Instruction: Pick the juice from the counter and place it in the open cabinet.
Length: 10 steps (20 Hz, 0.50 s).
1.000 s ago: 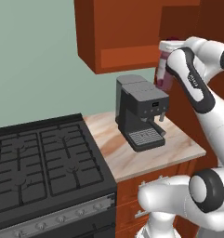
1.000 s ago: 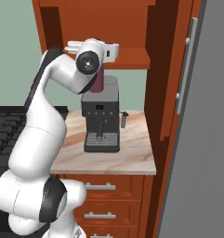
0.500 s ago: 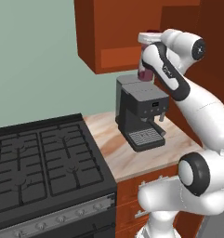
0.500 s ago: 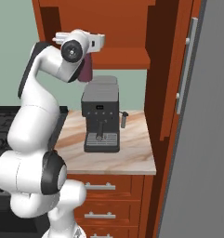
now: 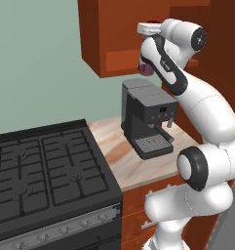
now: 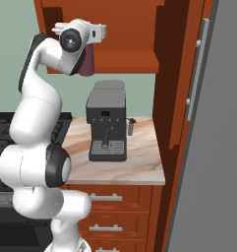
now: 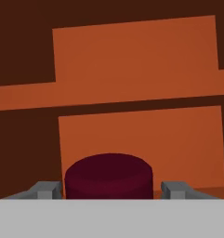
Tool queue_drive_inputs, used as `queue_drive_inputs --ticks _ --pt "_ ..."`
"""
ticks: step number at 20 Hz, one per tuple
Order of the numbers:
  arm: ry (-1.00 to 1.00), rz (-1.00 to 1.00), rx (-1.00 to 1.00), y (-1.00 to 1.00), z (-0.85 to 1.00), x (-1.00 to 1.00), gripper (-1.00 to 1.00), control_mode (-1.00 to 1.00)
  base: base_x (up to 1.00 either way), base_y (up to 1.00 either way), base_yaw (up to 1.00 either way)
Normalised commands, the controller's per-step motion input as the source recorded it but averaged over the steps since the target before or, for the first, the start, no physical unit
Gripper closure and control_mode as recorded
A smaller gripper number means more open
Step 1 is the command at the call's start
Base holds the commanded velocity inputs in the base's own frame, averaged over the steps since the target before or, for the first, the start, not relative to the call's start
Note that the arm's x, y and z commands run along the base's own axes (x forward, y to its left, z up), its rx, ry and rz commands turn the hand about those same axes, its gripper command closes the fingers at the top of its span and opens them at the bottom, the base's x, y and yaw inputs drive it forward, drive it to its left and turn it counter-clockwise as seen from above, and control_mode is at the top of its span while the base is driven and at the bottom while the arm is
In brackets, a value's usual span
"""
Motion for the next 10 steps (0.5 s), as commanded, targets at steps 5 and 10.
queue_drive_inputs --ticks 5,10 --pt "0.0 0.0 0.0 0.0 0.0 0.15 1.0 -1.0 0.0 0.0 0.0" --pt "0.08 -0.01 0.03 -0.05 0.15 0.13 1.0 -1.0 0.0 0.0 0.0"
